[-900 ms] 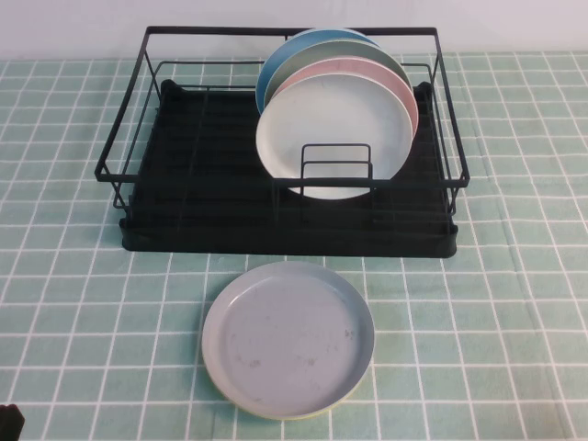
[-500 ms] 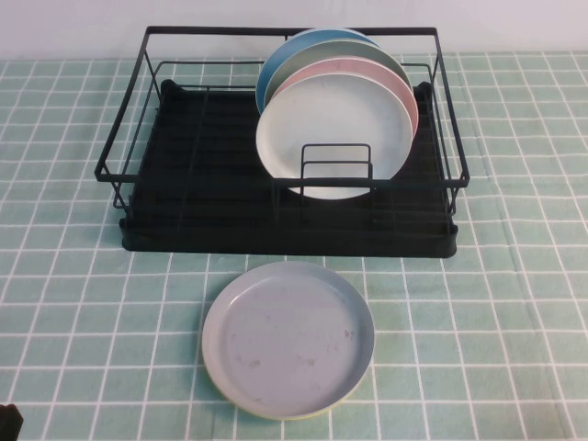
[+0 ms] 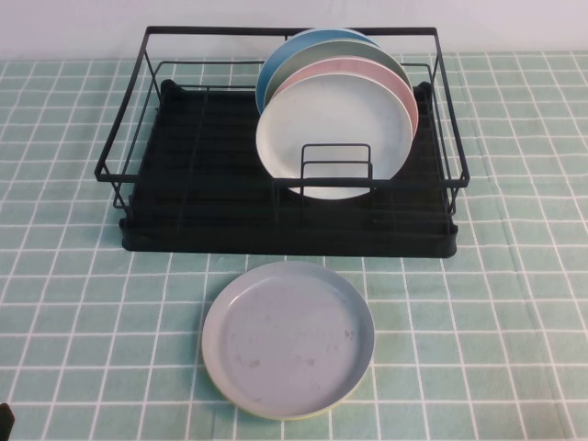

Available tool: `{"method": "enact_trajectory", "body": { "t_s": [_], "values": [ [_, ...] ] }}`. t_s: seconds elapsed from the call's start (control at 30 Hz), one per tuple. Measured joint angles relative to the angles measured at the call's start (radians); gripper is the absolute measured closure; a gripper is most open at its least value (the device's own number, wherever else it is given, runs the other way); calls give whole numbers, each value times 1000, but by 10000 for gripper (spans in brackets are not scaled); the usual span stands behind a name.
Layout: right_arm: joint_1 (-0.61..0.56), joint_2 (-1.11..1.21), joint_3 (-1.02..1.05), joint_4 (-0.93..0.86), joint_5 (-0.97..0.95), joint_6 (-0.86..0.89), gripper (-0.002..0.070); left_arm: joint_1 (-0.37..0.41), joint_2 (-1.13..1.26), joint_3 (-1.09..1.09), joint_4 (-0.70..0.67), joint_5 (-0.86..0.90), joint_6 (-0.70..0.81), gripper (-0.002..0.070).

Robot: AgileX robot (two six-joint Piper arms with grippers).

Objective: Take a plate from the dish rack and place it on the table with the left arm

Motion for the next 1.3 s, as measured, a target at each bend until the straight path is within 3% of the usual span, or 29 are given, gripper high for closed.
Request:
{"method": "enact_trajectory", "body": {
  "t_s": [0.3, 0.53, 0.93, 1.1, 1.3],
  "values": [
    [0, 0, 0, 0, 0, 0, 694, 0, 0, 0, -26, -10, -31, 678],
    [0, 0, 0, 0, 0, 0, 694, 0, 0, 0, -394, -157, -364, 678],
    [0, 0, 0, 0, 0, 0, 694, 0, 0, -2, -417, -183, -376, 678],
    [0, 0, 0, 0, 0, 0, 694, -44, 105, -171, -465, 113, -125, 678],
    [0, 0, 0, 0, 0, 0, 694, -78, 449, -594, -490, 364, 290, 678]
  ]
}}
